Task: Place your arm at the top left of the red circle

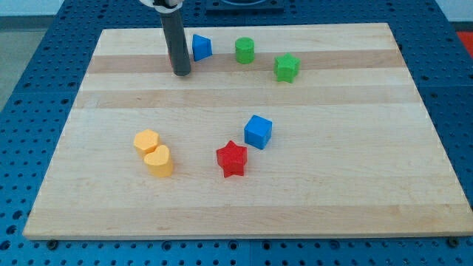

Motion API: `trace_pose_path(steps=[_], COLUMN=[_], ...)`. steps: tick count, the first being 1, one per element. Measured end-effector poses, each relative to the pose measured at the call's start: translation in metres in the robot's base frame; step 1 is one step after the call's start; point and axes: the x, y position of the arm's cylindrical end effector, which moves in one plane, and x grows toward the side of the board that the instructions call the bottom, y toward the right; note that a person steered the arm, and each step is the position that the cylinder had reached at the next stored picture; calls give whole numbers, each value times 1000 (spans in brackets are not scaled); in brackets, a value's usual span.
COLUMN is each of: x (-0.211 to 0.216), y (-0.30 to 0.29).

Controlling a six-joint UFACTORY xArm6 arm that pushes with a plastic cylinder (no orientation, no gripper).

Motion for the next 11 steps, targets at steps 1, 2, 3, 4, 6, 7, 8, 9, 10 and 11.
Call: trace_pose_path(steps=[1,2,3,4,6,7,8,9,10,11], x=[5,6,3,-25,-104,-128,-127,-127,-127,-127], y=[-28,-72,-104,-107,-107,-106,-101,-83,-63,-42])
